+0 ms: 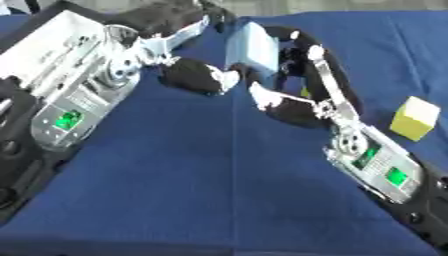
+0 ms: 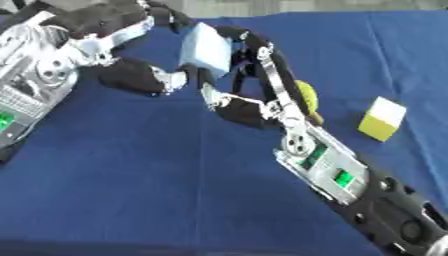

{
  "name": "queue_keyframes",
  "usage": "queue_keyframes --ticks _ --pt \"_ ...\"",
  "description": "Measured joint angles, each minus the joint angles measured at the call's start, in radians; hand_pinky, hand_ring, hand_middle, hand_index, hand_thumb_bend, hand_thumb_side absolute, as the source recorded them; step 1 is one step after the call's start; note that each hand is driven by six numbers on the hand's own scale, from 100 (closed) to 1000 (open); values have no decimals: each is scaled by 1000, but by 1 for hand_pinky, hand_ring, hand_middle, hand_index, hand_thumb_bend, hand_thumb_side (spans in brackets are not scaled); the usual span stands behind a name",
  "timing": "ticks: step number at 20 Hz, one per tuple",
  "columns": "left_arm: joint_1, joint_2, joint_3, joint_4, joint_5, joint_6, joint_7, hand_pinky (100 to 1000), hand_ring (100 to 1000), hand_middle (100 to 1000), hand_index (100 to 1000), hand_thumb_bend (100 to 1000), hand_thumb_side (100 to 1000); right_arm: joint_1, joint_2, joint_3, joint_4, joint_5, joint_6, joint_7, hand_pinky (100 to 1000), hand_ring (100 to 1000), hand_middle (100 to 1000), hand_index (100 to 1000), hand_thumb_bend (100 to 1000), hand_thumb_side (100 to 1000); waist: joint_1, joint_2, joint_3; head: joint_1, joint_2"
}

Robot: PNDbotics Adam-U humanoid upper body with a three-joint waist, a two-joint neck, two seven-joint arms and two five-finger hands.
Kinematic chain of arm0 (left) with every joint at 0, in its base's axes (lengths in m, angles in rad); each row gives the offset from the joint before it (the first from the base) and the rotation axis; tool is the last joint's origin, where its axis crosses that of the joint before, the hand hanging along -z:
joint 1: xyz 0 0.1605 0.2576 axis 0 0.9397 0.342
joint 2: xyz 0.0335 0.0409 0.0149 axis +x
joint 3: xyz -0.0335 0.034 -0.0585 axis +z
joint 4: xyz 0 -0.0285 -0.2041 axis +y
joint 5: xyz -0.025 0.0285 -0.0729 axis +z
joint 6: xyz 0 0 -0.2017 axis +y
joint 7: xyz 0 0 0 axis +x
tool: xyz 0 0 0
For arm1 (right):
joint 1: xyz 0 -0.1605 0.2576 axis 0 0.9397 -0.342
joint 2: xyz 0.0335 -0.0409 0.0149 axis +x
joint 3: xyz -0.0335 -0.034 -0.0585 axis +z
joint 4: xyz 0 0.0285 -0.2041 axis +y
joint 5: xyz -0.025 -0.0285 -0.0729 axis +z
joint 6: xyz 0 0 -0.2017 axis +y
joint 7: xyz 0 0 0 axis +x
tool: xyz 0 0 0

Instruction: Pick up the objects with one hand, pass them to the other hand, and then place them into the box on the other side of the table.

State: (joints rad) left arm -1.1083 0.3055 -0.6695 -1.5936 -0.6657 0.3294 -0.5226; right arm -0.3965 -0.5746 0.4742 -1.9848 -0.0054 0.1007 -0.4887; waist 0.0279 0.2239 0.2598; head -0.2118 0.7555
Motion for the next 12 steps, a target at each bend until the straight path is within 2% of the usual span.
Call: queue_keyframes --ticks 12 --pt "0 -8 0 11 -12 -18 4 1000 891 796 952 275 644 0 0 2 4 1 -5 11 281 502 674 529 100 100 -1 0 2 4 0"
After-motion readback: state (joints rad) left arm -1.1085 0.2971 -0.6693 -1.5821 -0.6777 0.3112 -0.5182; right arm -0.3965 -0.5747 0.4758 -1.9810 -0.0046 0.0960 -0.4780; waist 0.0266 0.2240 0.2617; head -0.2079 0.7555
